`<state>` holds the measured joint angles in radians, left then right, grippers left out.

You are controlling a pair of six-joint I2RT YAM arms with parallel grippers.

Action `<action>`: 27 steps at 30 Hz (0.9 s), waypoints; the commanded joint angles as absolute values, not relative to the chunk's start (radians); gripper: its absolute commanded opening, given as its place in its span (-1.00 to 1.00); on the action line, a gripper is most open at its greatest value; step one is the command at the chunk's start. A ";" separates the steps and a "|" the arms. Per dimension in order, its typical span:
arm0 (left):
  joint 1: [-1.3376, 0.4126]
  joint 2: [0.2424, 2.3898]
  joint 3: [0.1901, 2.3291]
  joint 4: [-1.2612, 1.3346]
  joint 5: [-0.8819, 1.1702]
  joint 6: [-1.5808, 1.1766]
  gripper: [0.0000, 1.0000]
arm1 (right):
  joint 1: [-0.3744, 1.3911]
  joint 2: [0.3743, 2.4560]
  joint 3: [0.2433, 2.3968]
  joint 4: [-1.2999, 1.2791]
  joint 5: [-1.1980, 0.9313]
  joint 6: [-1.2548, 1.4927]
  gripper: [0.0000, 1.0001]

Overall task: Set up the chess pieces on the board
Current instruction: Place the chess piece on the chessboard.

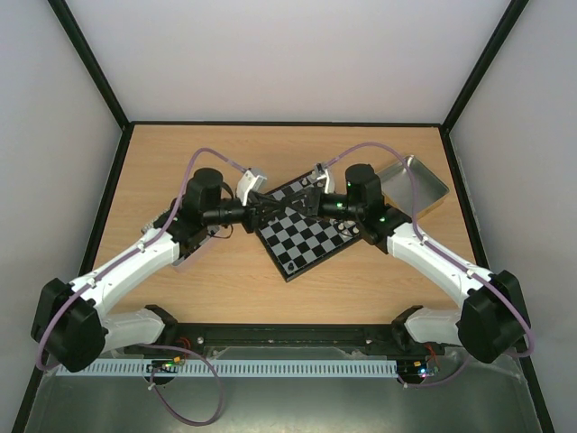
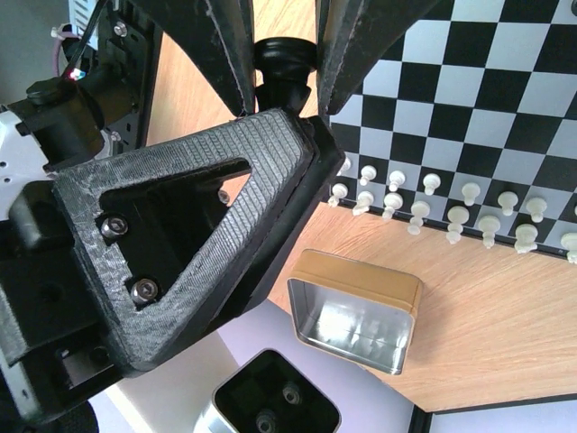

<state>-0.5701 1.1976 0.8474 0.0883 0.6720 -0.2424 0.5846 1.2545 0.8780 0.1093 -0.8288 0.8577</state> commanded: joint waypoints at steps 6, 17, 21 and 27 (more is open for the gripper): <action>-0.581 1.161 0.843 0.117 0.614 -0.218 -0.64 | 0.586 1.243 0.883 0.131 -0.868 0.899 -0.93; -0.577 1.108 0.868 0.015 0.174 -0.316 0.63 | 0.586 1.186 0.920 -0.013 -0.512 0.668 -0.97; -0.575 1.007 0.883 -0.048 -0.092 -0.339 0.87 | 0.586 1.191 0.927 -0.058 -0.353 0.574 -0.97; -0.573 0.803 0.866 -0.092 -0.304 -0.259 0.99 | 0.605 1.216 0.920 -0.060 -0.190 0.479 -0.97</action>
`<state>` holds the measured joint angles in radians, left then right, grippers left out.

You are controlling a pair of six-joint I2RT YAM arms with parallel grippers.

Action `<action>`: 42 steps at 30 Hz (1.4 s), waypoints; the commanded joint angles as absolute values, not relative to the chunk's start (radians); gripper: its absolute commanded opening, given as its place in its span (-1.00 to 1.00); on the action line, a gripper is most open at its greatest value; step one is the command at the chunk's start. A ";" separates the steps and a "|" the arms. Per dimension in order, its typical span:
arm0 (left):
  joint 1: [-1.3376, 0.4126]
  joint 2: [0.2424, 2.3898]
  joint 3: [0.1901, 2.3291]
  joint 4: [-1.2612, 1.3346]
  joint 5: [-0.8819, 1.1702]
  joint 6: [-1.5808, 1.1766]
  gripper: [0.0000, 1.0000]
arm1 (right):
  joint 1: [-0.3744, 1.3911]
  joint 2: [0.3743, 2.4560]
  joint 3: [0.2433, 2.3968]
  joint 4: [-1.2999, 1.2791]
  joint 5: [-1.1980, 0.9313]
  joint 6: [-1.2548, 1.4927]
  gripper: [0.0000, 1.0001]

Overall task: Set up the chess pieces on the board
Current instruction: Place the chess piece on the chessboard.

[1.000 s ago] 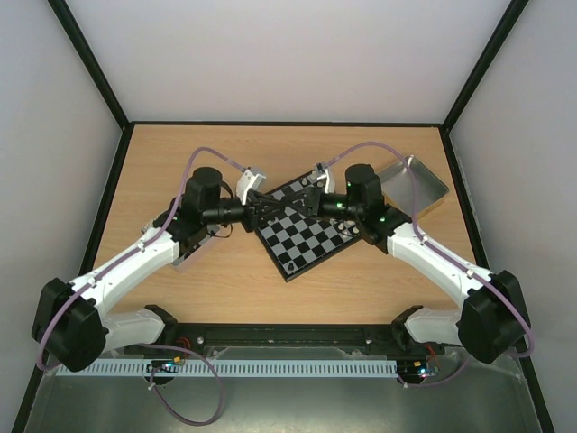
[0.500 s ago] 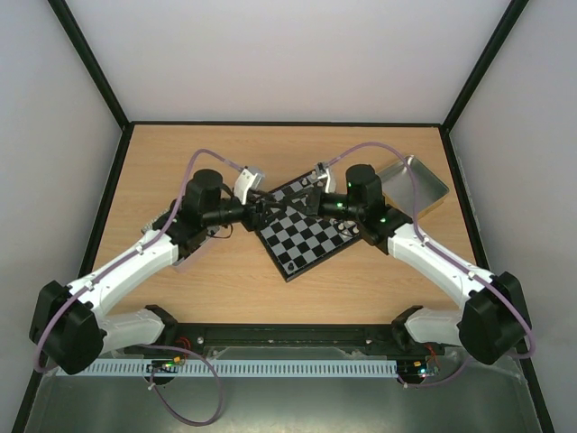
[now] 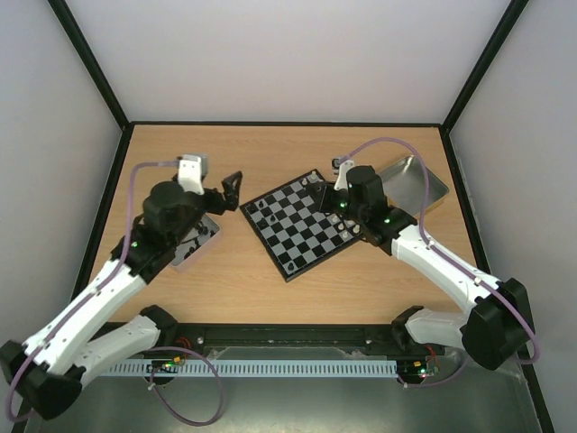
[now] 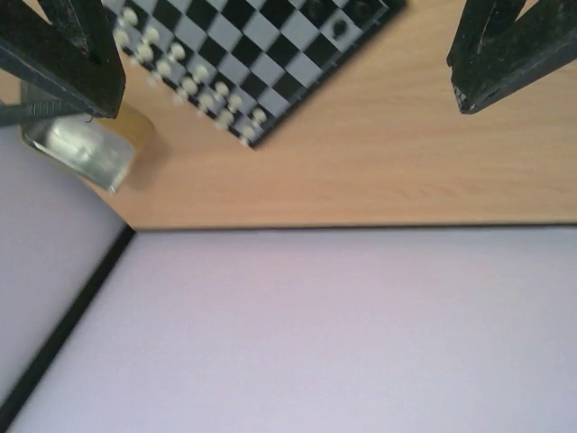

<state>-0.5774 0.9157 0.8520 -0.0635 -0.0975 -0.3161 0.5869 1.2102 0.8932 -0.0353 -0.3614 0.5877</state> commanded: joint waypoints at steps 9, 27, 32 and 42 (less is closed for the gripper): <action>-0.572 0.631 0.770 -0.001 -0.409 -0.136 0.99 | 0.782 1.373 1.011 -0.067 0.029 0.370 -0.97; -0.568 0.625 0.725 0.003 -0.449 -0.127 0.99 | 0.939 1.850 1.346 -0.139 0.040 0.305 -0.97; -0.568 0.629 0.722 0.003 -0.448 -0.129 0.99 | 0.939 1.925 1.416 -0.210 0.062 0.323 -0.97; -0.567 0.638 0.723 -0.002 -0.441 -0.137 1.00 | 0.938 2.038 1.512 -0.285 0.102 0.413 -0.96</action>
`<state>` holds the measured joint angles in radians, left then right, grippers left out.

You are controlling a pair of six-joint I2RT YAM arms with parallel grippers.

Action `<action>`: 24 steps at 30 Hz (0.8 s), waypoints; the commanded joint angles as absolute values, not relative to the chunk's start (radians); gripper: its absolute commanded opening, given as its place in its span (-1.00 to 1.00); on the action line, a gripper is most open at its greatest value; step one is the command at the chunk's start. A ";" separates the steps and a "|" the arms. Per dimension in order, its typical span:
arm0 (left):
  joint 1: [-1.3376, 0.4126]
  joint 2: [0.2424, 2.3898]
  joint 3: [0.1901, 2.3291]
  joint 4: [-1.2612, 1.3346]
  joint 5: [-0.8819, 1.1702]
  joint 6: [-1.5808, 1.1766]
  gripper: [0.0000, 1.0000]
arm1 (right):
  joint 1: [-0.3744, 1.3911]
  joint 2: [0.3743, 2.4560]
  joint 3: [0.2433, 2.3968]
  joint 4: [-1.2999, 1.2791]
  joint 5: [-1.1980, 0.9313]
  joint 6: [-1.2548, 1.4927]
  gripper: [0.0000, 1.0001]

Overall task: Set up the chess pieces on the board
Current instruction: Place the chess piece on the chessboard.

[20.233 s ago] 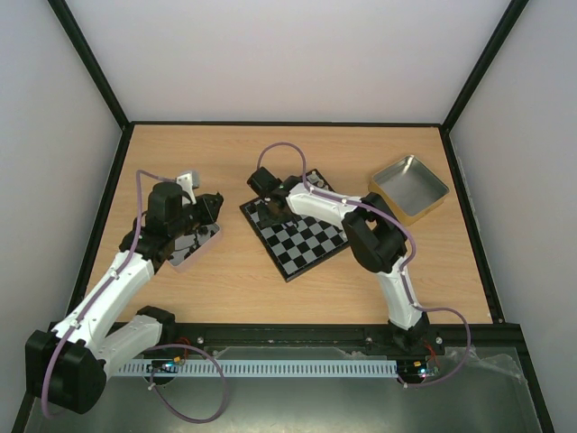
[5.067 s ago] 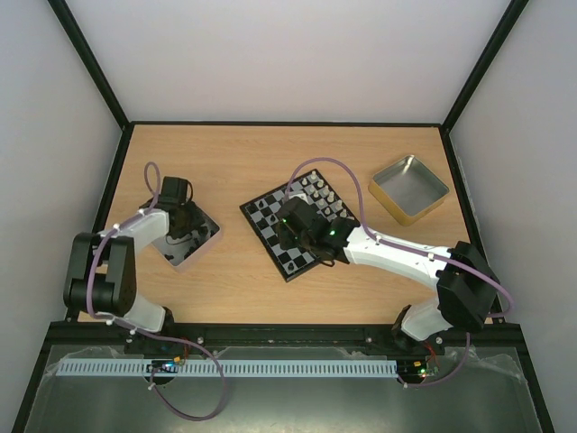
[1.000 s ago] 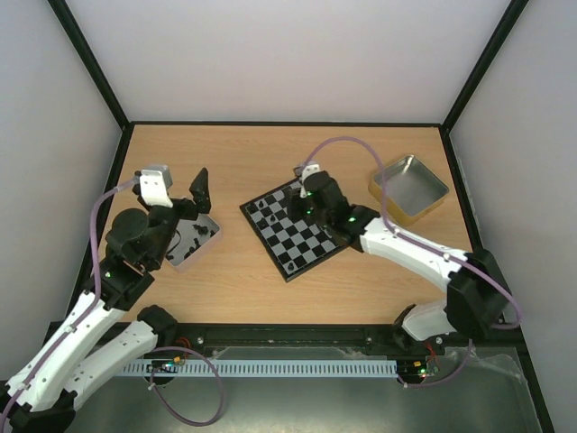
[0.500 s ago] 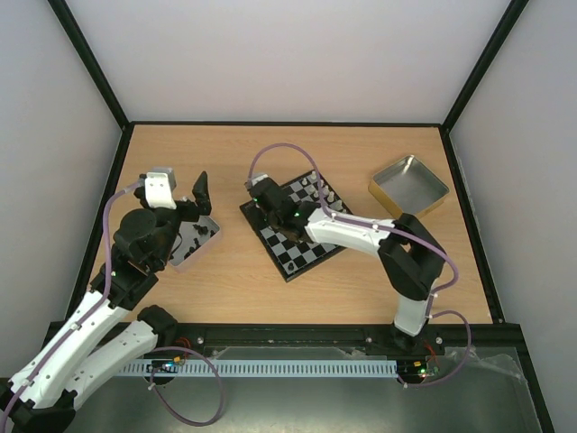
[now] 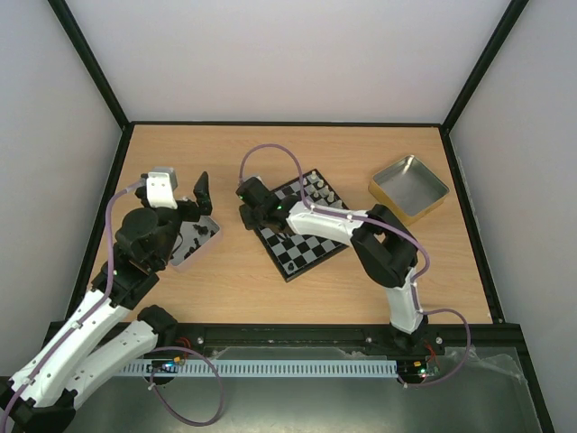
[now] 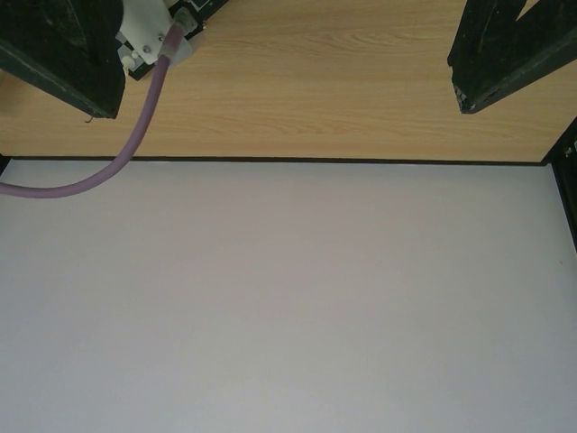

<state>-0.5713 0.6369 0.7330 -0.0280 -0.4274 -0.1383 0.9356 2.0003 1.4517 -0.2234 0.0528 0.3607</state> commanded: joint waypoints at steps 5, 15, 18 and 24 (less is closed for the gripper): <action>-0.567 0.639 0.721 -0.004 -0.443 -0.138 0.99 | 0.939 2.090 1.563 -0.330 0.169 0.456 -0.96; -0.566 0.640 0.721 -0.007 -0.441 -0.141 0.99 | 0.939 2.125 1.578 -0.350 0.193 0.472 -0.92; -0.567 0.641 0.722 -0.009 -0.442 -0.142 0.99 | 0.939 2.138 1.615 -0.364 0.191 0.478 -0.90; -0.566 0.641 0.722 -0.011 -0.442 -0.142 0.99 | 0.939 2.158 1.632 -0.374 0.187 0.489 -0.89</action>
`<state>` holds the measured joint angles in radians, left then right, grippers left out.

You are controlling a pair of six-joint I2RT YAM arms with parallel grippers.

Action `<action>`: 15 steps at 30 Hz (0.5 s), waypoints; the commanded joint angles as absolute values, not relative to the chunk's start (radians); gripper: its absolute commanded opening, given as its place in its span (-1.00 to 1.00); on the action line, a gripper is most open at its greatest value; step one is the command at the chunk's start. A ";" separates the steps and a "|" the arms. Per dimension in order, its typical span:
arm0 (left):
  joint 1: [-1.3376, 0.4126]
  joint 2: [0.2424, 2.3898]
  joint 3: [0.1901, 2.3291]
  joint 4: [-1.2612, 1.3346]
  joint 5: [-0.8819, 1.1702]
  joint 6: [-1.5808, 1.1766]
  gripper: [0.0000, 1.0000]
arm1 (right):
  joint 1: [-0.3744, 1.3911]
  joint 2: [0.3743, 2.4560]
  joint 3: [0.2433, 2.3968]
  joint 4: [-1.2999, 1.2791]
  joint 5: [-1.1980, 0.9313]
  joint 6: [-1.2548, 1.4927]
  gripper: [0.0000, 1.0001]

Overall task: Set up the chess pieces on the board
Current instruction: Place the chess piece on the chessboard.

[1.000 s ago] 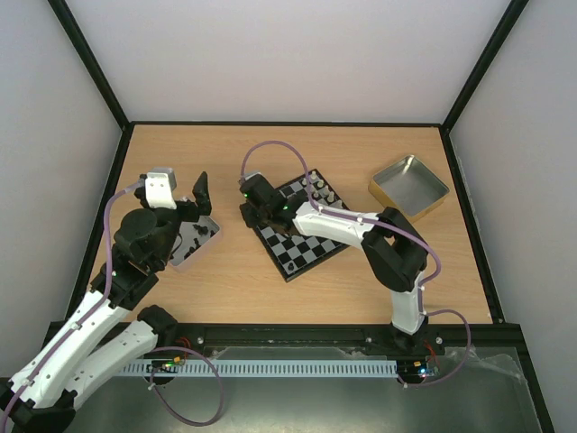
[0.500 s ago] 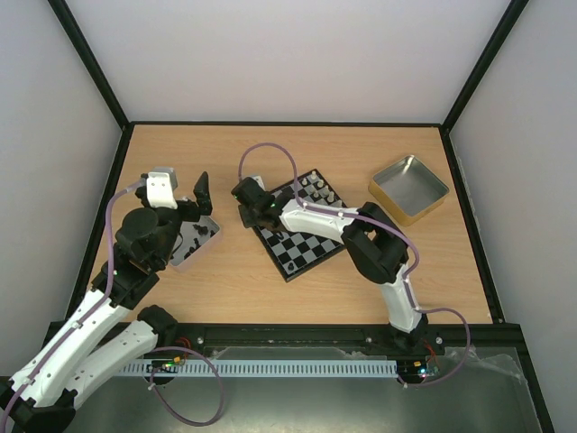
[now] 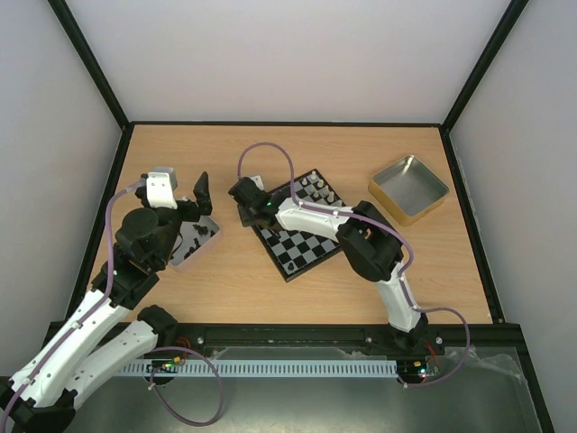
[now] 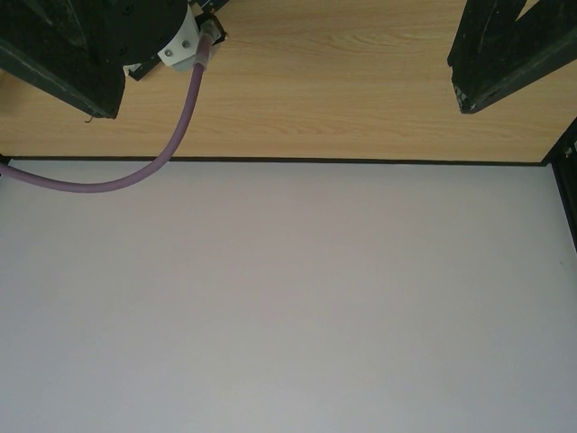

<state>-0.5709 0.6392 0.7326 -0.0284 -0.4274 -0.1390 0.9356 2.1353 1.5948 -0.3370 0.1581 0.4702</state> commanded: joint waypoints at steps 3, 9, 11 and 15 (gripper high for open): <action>-0.566 0.642 0.722 -0.011 -0.440 -0.143 0.99 | 0.937 2.159 1.633 -0.380 0.195 0.497 -0.88; -0.567 0.642 0.722 -0.014 -0.440 -0.143 0.99 | 0.936 2.171 1.640 -0.406 0.201 0.515 -0.86; -0.566 0.641 0.721 -0.014 -0.439 -0.144 0.99 | 0.936 2.177 1.641 -0.411 0.196 0.524 -0.85; -0.566 0.642 0.723 -0.013 -0.439 -0.144 0.99 | 0.934 2.193 1.648 -0.419 0.186 0.531 -0.85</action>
